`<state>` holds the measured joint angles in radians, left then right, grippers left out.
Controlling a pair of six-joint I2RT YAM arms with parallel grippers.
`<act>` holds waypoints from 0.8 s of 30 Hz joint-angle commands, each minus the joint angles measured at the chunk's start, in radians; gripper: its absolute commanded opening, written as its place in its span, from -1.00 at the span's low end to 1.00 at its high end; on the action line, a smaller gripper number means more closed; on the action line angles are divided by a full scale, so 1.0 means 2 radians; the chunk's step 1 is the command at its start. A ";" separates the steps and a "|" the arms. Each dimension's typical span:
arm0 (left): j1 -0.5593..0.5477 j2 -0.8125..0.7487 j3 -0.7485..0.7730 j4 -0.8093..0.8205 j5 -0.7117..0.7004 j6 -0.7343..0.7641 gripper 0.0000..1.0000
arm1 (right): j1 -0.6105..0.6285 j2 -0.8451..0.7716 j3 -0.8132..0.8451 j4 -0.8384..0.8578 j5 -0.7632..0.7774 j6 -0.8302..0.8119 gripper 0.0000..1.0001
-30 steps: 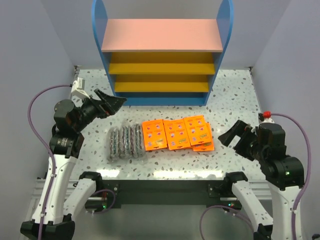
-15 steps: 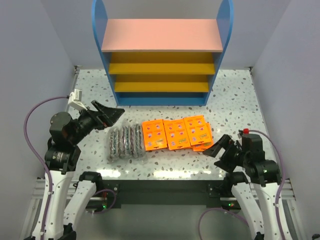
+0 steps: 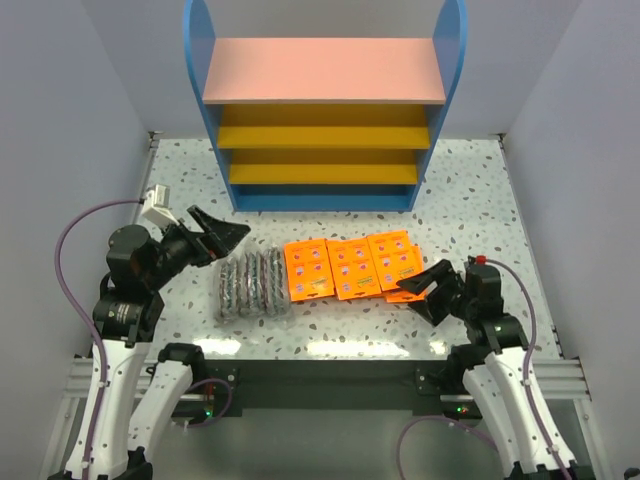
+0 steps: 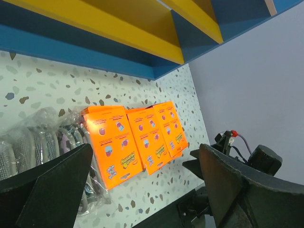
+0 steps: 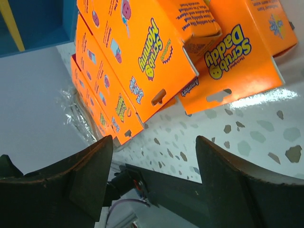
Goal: Place and organize the cleaning sponges onto the shelf
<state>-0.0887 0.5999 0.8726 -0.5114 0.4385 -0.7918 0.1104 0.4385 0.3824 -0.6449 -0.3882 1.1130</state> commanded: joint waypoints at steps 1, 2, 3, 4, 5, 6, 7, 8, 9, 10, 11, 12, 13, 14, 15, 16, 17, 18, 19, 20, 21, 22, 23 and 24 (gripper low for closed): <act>-0.003 -0.003 0.006 -0.011 -0.004 0.014 1.00 | -0.001 0.039 -0.009 0.117 -0.001 0.026 0.47; -0.003 -0.003 0.006 -0.017 -0.004 0.015 1.00 | -0.001 0.054 -0.006 0.118 0.002 0.022 0.47; -0.003 -0.005 0.006 -0.019 -0.005 0.015 1.00 | -0.001 0.074 -0.006 0.127 0.003 0.018 0.47; -0.003 -0.005 0.005 -0.020 -0.005 0.018 1.00 | -0.001 0.084 -0.006 0.134 0.003 0.014 0.47; -0.003 -0.006 0.005 -0.023 -0.005 0.018 1.00 | -0.001 0.091 -0.009 0.141 0.005 0.013 0.47; -0.003 -0.008 0.005 -0.025 -0.006 0.018 1.00 | -0.001 0.097 -0.011 0.155 0.012 0.014 0.43; -0.003 -0.008 0.004 -0.026 -0.006 0.019 1.00 | -0.001 0.108 -0.012 0.164 0.014 0.016 0.40; -0.003 -0.008 0.003 -0.027 -0.006 0.019 1.00 | -0.001 0.114 -0.019 0.174 0.015 0.019 0.36; -0.003 -0.009 0.004 -0.028 -0.007 0.019 1.00 | -0.001 0.118 -0.021 0.183 0.017 0.022 0.26; -0.003 -0.009 0.005 -0.028 -0.006 0.020 1.00 | -0.001 0.121 -0.022 0.184 0.020 0.025 0.21; -0.004 -0.010 0.006 -0.030 -0.006 0.020 1.00 | -0.001 0.126 -0.025 0.185 0.021 0.026 0.07; -0.003 -0.010 0.007 -0.032 -0.005 0.022 1.00 | -0.001 0.124 -0.026 0.181 0.022 0.026 0.00; -0.003 -0.011 0.010 -0.035 -0.008 0.025 1.00 | -0.001 0.122 -0.026 0.177 0.029 0.025 -0.07; -0.003 -0.012 0.011 -0.038 -0.008 0.025 1.00 | -0.001 0.114 -0.027 0.165 0.033 0.025 -0.28; -0.003 -0.013 0.012 -0.040 -0.010 0.027 1.00 | -0.001 0.108 -0.028 0.158 0.038 0.024 -0.39; -0.003 -0.015 0.012 -0.040 -0.011 0.028 1.00 | -0.001 0.104 -0.028 0.154 0.043 0.023 -0.50; -0.003 -0.015 0.012 -0.044 -0.012 0.028 1.00 | -0.001 0.096 -0.029 0.150 0.045 0.023 -0.72; -0.003 -0.017 0.012 -0.045 -0.011 0.028 1.00 | -0.001 0.091 -0.029 0.142 0.047 0.024 -0.84; -0.003 -0.018 0.010 -0.046 -0.012 0.028 1.00 | -0.001 0.088 -0.029 0.138 0.048 0.027 -0.94; -0.003 -0.018 0.009 -0.046 -0.011 0.028 1.00 | -0.001 0.084 -0.029 0.131 0.049 0.028 -1.00; -0.003 -0.020 0.009 -0.046 -0.011 0.027 1.00 | -0.002 0.076 -0.024 0.128 0.047 0.033 -1.00; -0.003 -0.019 0.009 -0.046 -0.010 0.027 1.00 | -0.001 0.071 -0.020 0.127 0.047 0.036 -1.00; -0.003 -0.020 0.009 -0.045 -0.009 0.027 1.00 | -0.001 0.066 -0.016 0.122 0.045 0.039 -1.00; -0.003 -0.020 0.009 -0.046 -0.008 0.027 1.00 | -0.001 0.057 -0.009 0.119 0.046 0.041 -1.00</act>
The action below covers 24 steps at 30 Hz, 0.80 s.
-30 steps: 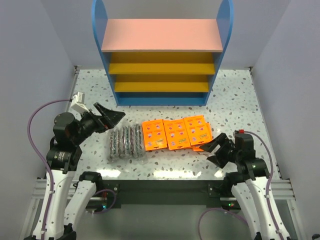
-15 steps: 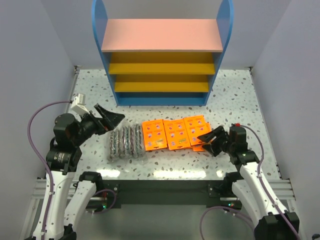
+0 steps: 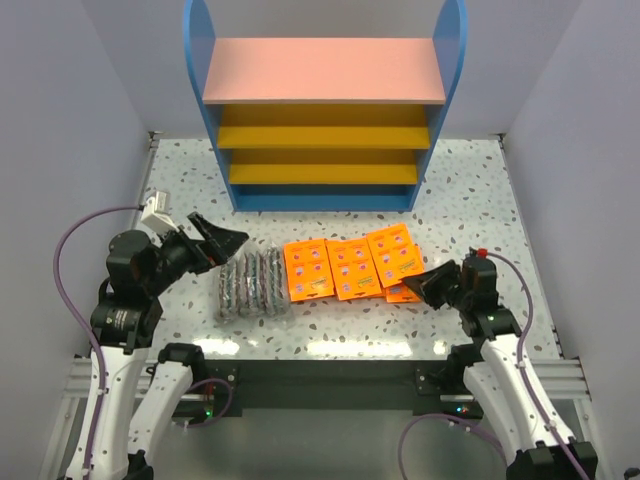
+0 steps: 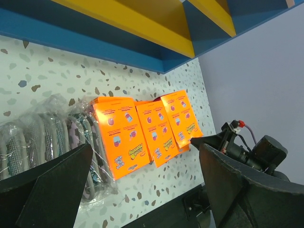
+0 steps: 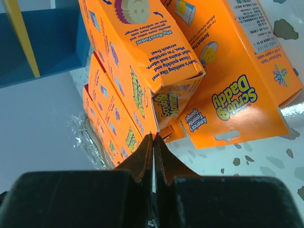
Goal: Place and organize the cleaning sponges onto the shelf
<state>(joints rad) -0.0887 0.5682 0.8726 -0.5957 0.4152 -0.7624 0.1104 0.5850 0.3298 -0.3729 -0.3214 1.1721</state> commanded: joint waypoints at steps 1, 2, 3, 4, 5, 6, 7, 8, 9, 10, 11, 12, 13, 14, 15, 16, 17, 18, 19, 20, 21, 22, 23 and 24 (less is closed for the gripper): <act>-0.003 -0.005 0.011 -0.004 0.003 0.012 1.00 | -0.001 -0.021 0.024 -0.021 0.013 0.017 -1.00; -0.003 -0.006 0.012 -0.004 0.004 0.012 1.00 | -0.001 -0.025 0.040 -0.024 0.013 0.020 -1.00; -0.003 -0.006 0.013 -0.005 0.003 0.012 1.00 | -0.002 -0.028 0.049 -0.027 0.008 0.023 -1.00; -0.004 -0.006 0.015 -0.006 0.004 0.013 1.00 | -0.001 -0.035 0.057 -0.027 0.007 0.030 -1.00; -0.003 -0.006 0.017 -0.006 0.003 0.014 1.00 | -0.001 -0.037 0.073 -0.027 0.006 0.034 -1.00; -0.003 -0.006 0.018 -0.006 0.004 0.014 1.00 | -0.001 -0.041 0.082 -0.027 0.003 0.041 -1.00; -0.003 -0.006 0.021 -0.007 0.003 0.016 1.00 | -0.001 -0.045 0.098 -0.025 0.002 0.044 -1.00; -0.003 -0.005 0.023 -0.008 0.004 0.015 1.00 | -0.001 -0.046 0.107 -0.021 -0.001 0.048 -1.00; -0.003 -0.004 0.024 -0.007 0.004 0.017 1.00 | -0.001 -0.046 0.113 -0.020 -0.006 0.056 -1.00; -0.003 -0.003 0.026 -0.008 0.003 0.018 1.00 | 0.000 -0.046 0.129 -0.018 -0.009 0.060 -1.00; -0.003 -0.003 0.026 -0.008 0.003 0.018 1.00 | 0.000 -0.046 0.136 -0.009 -0.013 0.065 -1.00; -0.003 -0.003 0.028 -0.007 0.003 0.019 1.00 | -0.001 -0.046 0.141 -0.004 -0.019 0.076 -1.00; -0.004 -0.003 0.028 -0.007 0.003 0.019 1.00 | -0.001 -0.043 0.148 0.005 -0.030 0.082 -1.00; -0.003 -0.002 0.028 -0.007 0.003 0.019 1.00 | -0.001 -0.039 0.150 0.026 -0.038 0.088 -1.00; -0.003 -0.002 0.028 -0.006 0.005 0.019 1.00 | -0.001 -0.035 0.151 0.040 -0.046 0.103 -1.00; -0.003 -0.002 0.025 -0.004 0.005 0.018 1.00 | -0.001 -0.033 0.150 0.056 -0.063 0.110 -1.00; -0.003 -0.002 0.025 -0.003 0.005 0.018 1.00 | -0.001 -0.025 0.150 0.093 -0.071 0.118 -1.00; -0.004 -0.001 0.025 -0.003 0.006 0.018 1.00 | -0.001 -0.021 0.150 0.112 -0.077 0.132 -1.00; -0.003 -0.002 0.024 -0.002 0.006 0.018 1.00 | -0.001 -0.018 0.149 0.136 -0.085 0.138 -1.00; -0.003 -0.002 0.023 -0.001 0.007 0.018 1.00 | -0.002 -0.013 0.148 0.181 -0.095 0.146 -1.00; -0.003 -0.002 0.022 -0.001 0.009 0.018 1.00 | 0.000 -0.003 0.150 0.206 -0.099 0.157 -1.00; -0.003 -0.003 0.022 -0.001 0.009 0.017 1.00 | -0.001 0.004 0.154 0.229 -0.102 0.162 -1.00; -0.003 -0.003 0.022 -0.001 0.009 0.017 1.00 | -0.001 0.012 0.158 0.272 -0.112 0.167 -1.00; -0.003 -0.003 0.021 -0.001 0.009 0.016 1.00 | -0.002 0.032 0.163 0.292 -0.116 0.175 -1.00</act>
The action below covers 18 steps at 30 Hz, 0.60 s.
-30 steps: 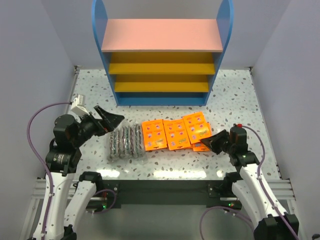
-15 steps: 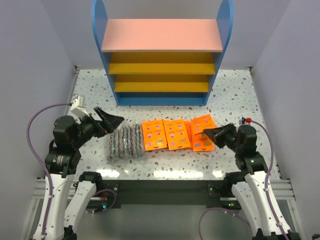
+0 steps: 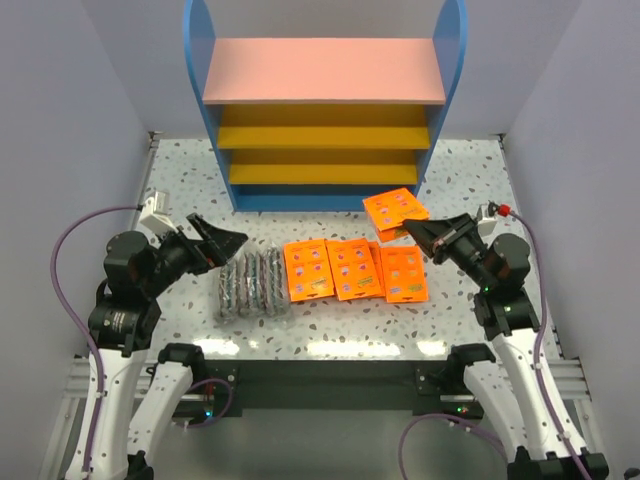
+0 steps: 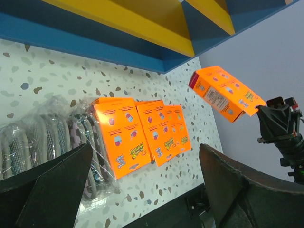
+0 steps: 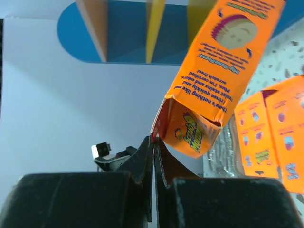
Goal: Place and organize the cleaning sponges onto the shelf
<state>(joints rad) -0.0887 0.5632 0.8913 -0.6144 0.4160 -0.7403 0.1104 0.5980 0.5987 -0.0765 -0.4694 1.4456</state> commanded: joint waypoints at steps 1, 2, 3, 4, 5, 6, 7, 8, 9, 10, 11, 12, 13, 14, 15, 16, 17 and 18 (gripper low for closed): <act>-0.003 -0.001 0.011 0.010 0.010 0.004 1.00 | -0.001 0.035 0.043 0.160 -0.047 0.041 -1.00; -0.003 -0.001 0.011 0.010 0.010 0.004 1.00 | -0.001 0.045 0.052 0.183 -0.051 0.043 -1.00; -0.003 -0.001 0.011 0.010 0.011 0.004 1.00 | -0.001 0.063 0.061 0.190 -0.057 0.043 -1.00; -0.003 -0.001 0.011 0.011 0.011 0.004 1.00 | -0.001 0.071 0.079 0.194 -0.060 0.042 -1.00; -0.003 -0.001 0.011 0.011 0.011 0.004 1.00 | -0.001 0.081 0.086 0.205 -0.062 0.042 -1.00; -0.004 0.000 0.011 0.011 0.011 0.004 1.00 | -0.001 0.090 0.093 0.210 -0.064 0.041 -1.00; -0.004 0.000 0.011 0.012 0.012 0.003 1.00 | -0.001 0.106 0.105 0.217 -0.065 0.042 -1.00; -0.003 0.000 0.012 0.012 0.011 0.003 1.00 | 0.000 0.113 0.109 0.222 -0.064 0.042 -1.00; -0.003 0.000 0.013 0.012 0.012 0.003 1.00 | 0.000 0.120 0.114 0.225 -0.063 0.038 -1.00; -0.003 0.000 0.011 0.012 0.011 0.002 1.00 | -0.001 0.137 0.122 0.231 -0.059 0.036 -1.00; -0.003 0.000 0.011 0.012 0.011 0.002 1.00 | 0.000 0.147 0.126 0.238 -0.057 0.033 -1.00; -0.003 0.000 0.011 0.012 0.012 0.001 1.00 | 0.000 0.157 0.129 0.245 -0.057 0.030 -1.00; -0.003 0.001 0.011 0.013 0.013 0.000 1.00 | -0.001 0.175 0.132 0.255 -0.053 0.031 -1.00; -0.003 0.001 0.011 0.013 0.012 0.000 1.00 | -0.001 0.187 0.135 0.274 -0.051 0.031 -1.00; -0.003 0.001 0.011 0.013 0.013 0.000 1.00 | -0.001 0.197 0.138 0.282 -0.051 0.033 -1.00; -0.003 0.001 0.011 0.012 0.014 0.000 1.00 | -0.001 0.207 0.145 0.288 -0.051 0.034 -1.00; -0.003 0.002 0.011 0.012 0.014 0.000 1.00 | 0.000 0.226 0.150 0.300 -0.049 0.034 -1.00; -0.003 0.002 0.012 0.012 0.014 0.001 1.00 | 0.000 0.235 0.154 0.298 -0.048 0.032 -1.00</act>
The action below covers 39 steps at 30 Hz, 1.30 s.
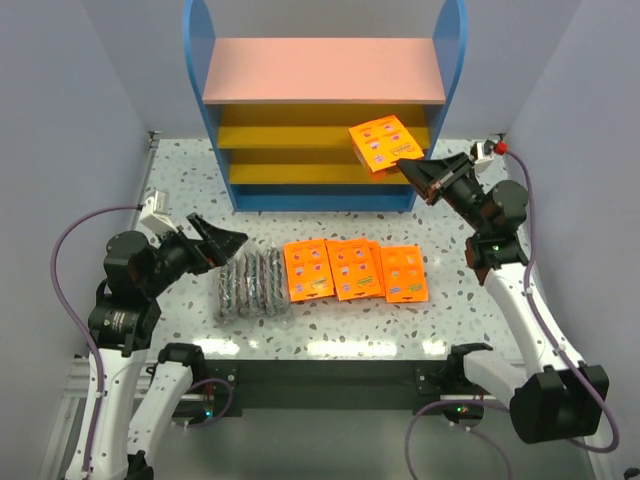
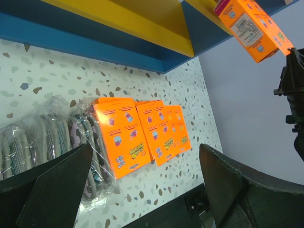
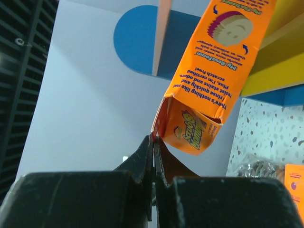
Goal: Place and organize the cleaning sponges onto the shelf
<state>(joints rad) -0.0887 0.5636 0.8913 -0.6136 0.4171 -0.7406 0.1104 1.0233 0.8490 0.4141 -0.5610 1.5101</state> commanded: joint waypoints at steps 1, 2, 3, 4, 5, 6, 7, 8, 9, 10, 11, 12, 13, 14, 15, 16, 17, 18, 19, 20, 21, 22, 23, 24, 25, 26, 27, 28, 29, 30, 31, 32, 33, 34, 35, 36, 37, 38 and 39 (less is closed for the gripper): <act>-0.003 0.002 0.012 0.011 0.012 0.001 1.00 | 0.000 0.030 0.036 0.053 0.000 0.000 -1.00; -0.003 0.003 0.012 0.010 0.012 0.001 1.00 | 0.000 0.042 0.039 0.053 0.003 -0.001 -1.00; -0.003 0.003 0.012 0.010 0.012 0.002 1.00 | -0.001 0.048 0.043 0.048 0.005 -0.008 -1.00; -0.003 0.003 0.012 0.009 0.012 0.002 1.00 | 0.000 0.052 0.048 0.044 0.008 -0.011 -1.00; -0.003 0.003 0.012 0.009 0.011 0.002 1.00 | -0.001 0.057 0.049 0.043 0.015 -0.015 -1.00; -0.003 0.003 0.012 0.009 0.010 0.002 1.00 | 0.000 0.065 0.050 0.039 0.020 -0.020 -1.00; -0.003 0.003 0.012 0.010 0.010 0.001 1.00 | 0.000 0.067 0.046 0.040 0.029 -0.019 -1.00; -0.003 0.003 0.012 0.010 0.011 0.001 1.00 | 0.000 0.070 0.042 0.054 0.036 -0.018 -1.00; -0.003 0.004 0.013 0.011 0.011 0.000 1.00 | 0.000 0.078 0.040 0.061 0.049 -0.013 -1.00; -0.004 0.004 0.013 0.012 0.011 0.001 1.00 | -0.001 0.083 0.037 0.066 0.054 -0.010 -1.00; -0.003 0.005 0.014 0.012 0.011 0.001 1.00 | 0.000 0.087 0.037 0.069 0.059 -0.009 -1.00; -0.003 0.005 0.015 0.012 0.012 0.001 1.00 | 0.001 0.090 0.038 0.068 0.072 -0.006 -1.00; -0.003 0.006 0.016 0.011 0.011 0.001 1.00 | 0.000 0.095 0.038 0.069 0.078 -0.005 -1.00; -0.003 0.005 0.015 0.011 0.010 0.002 1.00 | -0.001 0.097 0.040 0.058 0.086 -0.003 -1.00; -0.004 0.005 0.017 0.008 0.009 0.004 1.00 | 0.001 0.098 0.043 0.048 0.095 -0.006 -1.00; -0.003 0.004 0.017 0.006 0.008 0.005 1.00 | 0.002 0.102 0.051 0.023 0.109 -0.008 -1.00; -0.003 0.004 0.017 0.005 0.007 0.006 1.00 | 0.003 0.104 0.056 0.014 0.115 -0.011 -1.00; -0.003 0.004 0.015 0.004 0.005 0.007 1.00 | 0.005 0.106 0.066 0.002 0.120 -0.018 -1.00; -0.004 0.004 0.015 0.004 0.006 0.008 1.00 | 0.007 0.110 0.070 -0.029 0.135 -0.021 -1.00; -0.004 0.004 0.015 0.004 0.005 0.008 1.00 | 0.011 0.111 0.072 -0.037 0.142 -0.023 -1.00; -0.003 0.004 0.015 0.005 0.005 0.008 1.00 | 0.015 0.113 0.072 -0.045 0.152 -0.023 -1.00; -0.003 0.004 0.015 0.005 0.006 0.008 1.00 | 0.015 0.115 0.069 -0.051 0.161 -0.020 -1.00; -0.003 0.005 0.015 0.005 0.006 0.008 1.00 | 0.016 0.123 0.066 -0.041 0.163 -0.011 -1.00; -0.003 0.005 0.015 0.005 0.006 0.009 1.00 | 0.018 0.126 0.066 -0.038 0.165 -0.006 -1.00; -0.003 0.005 0.015 0.006 0.005 0.009 1.00 | 0.020 0.131 0.067 -0.030 0.172 -0.003 -1.00; -0.003 0.006 0.015 0.006 0.005 0.009 1.00 | 0.025 0.139 0.069 -0.029 0.177 0.000 -1.00; -0.004 0.006 0.015 0.006 0.005 0.010 1.00 | 0.029 0.143 0.077 -0.031 0.181 0.002 -1.00; -0.004 0.006 0.015 0.006 0.005 0.010 1.00 | 0.033 0.146 0.082 -0.037 0.188 0.003 -1.00; -0.003 0.006 0.015 0.006 0.005 0.010 1.00 | 0.040 0.149 0.086 -0.041 0.202 0.003 -1.00; -0.003 0.007 0.015 0.005 0.005 0.011 1.00 | 0.044 0.155 0.093 -0.045 0.211 0.003 -1.00; -0.003 0.004 0.015 0.004 0.005 0.010 1.00 | 0.051 0.162 0.099 -0.054 0.225 0.004 -1.00; -0.003 0.004 0.015 0.004 0.005 0.010 1.00 | 0.054 0.163 0.099 -0.057 0.231 0.004 -1.00; -0.003 0.003 0.015 0.002 0.003 0.010 1.00 | 0.055 0.172 0.104 -0.058 0.234 0.006 -1.00; -0.004 0.002 0.016 0.002 0.002 0.010 1.00 | 0.056 0.176 0.105 -0.055 0.235 0.010 -1.00; -0.003 0.001 0.016 0.000 0.002 0.010 1.00 | 0.057 0.179 0.106 -0.051 0.238 0.018 -1.00; -0.003 0.000 0.015 -0.002 0.002 0.010 1.00 | 0.059 0.185 0.108 -0.047 0.242 0.021 -1.00; -0.003 -0.001 0.015 -0.002 0.000 0.010 1.00 | 0.059 0.188 0.110 -0.045 0.244 0.021 -1.00; -0.003 -0.002 0.015 -0.003 -0.001 0.009 1.00 | 0.060 0.190 0.113 -0.047 0.247 0.020 -1.00; -0.003 -0.003 0.015 -0.003 0.000 0.009 1.00 | 0.061 0.192 0.121 -0.048 0.251 0.018 -1.00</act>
<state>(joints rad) -0.0887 0.5694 0.8913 -0.6174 0.4152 -0.7395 0.2276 1.3930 1.0367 0.3119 -0.1204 1.5326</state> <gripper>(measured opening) 0.997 0.011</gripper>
